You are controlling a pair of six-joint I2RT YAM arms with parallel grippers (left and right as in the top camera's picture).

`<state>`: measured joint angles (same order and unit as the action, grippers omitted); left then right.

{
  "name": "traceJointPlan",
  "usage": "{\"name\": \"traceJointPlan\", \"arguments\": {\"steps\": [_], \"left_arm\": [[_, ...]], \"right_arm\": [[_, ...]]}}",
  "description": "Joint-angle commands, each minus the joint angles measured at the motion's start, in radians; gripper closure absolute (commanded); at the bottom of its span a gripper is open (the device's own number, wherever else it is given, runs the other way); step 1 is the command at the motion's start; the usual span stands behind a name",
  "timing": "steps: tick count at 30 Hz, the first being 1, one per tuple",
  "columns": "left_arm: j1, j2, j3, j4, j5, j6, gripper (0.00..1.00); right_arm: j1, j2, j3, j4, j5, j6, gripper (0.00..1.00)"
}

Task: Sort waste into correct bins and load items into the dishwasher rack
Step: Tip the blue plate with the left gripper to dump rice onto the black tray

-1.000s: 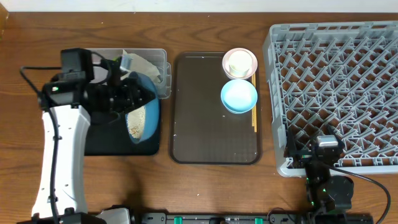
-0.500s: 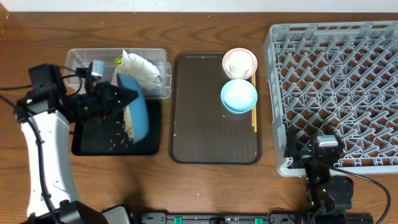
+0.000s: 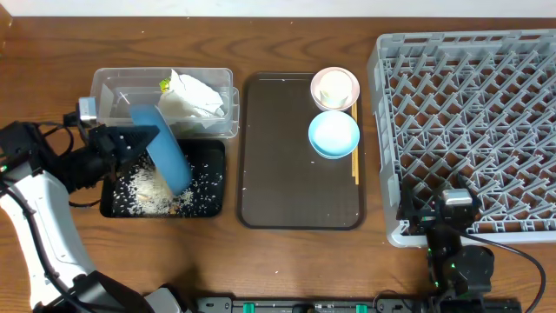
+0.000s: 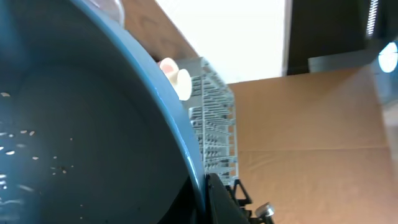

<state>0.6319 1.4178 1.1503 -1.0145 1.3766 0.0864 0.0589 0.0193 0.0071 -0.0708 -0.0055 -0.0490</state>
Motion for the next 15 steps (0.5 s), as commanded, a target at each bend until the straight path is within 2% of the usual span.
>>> {"name": "traceJointPlan", "arguments": {"steps": [1, 15], "left_arm": [[0.007, -0.013, -0.004, -0.002, 0.115, 0.041, 0.94], [0.025, -0.013, -0.004, 0.021, 0.148, 0.045, 0.94]], "right_arm": [[-0.014, -0.002, -0.002, -0.004, -0.006, -0.012, 0.01], [-0.014, -0.002, -0.002, -0.004, -0.006, -0.011, 0.01]]}}
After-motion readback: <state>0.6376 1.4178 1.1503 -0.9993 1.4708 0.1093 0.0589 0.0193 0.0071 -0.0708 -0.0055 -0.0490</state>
